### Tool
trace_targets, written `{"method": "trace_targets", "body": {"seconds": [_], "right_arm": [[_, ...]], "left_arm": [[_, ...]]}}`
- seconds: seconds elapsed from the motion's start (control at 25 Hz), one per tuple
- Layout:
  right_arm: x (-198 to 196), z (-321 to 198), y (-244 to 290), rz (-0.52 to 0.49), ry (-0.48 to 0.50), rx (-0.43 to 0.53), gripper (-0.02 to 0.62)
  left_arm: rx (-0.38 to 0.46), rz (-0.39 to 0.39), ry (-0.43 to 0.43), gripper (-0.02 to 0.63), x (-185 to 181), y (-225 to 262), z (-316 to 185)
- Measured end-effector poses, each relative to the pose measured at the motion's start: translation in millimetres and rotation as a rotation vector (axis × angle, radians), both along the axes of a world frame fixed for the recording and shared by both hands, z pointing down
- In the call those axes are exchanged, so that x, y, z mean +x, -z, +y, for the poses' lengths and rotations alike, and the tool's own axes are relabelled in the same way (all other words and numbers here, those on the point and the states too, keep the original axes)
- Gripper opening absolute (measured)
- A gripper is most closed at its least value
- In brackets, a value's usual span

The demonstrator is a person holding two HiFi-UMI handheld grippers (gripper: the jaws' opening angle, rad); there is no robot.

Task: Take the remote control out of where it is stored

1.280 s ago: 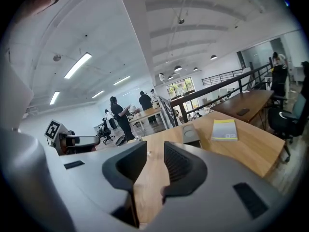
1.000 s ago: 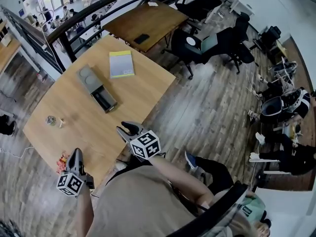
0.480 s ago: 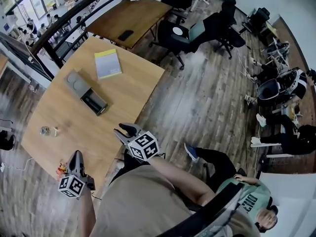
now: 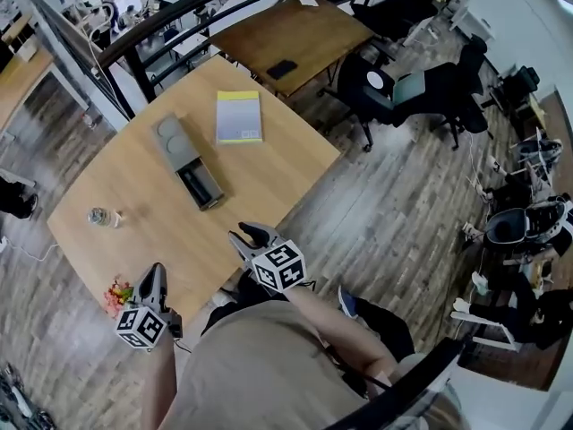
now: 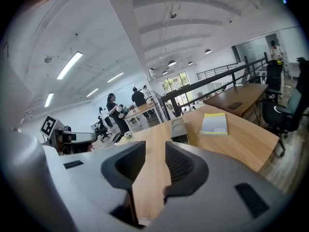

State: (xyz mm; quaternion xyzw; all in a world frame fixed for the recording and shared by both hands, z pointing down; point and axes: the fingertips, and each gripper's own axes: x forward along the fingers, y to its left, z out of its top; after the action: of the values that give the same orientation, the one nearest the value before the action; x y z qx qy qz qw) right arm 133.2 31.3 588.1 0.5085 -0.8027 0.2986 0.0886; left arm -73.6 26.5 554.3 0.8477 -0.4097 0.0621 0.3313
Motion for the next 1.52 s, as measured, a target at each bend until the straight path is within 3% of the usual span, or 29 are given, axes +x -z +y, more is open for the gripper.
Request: {"method": "trace_targets", "body": {"seconds": [0.6,0.96,1.52], "right_arm": [[-8.4,-103.7,-62.6,0.057,0.223,-0.106,0.139],[-13.8,-154.0,-135.6,0.172,0.288,-0.241,0.170],[-54.5,-201.3,-243.3,0.394,0.487,-0.377,0.186]], "left_arm": [[-0.029,-0.054,0.202,0.005,0.1,-22.1,-41.2],[-0.061,-0.081,0.317,0.005,-6.4,-40.5,-53.2],[-0.069,-0.093,0.444,0.005,-24.4,-40.9,-55.0]]}}
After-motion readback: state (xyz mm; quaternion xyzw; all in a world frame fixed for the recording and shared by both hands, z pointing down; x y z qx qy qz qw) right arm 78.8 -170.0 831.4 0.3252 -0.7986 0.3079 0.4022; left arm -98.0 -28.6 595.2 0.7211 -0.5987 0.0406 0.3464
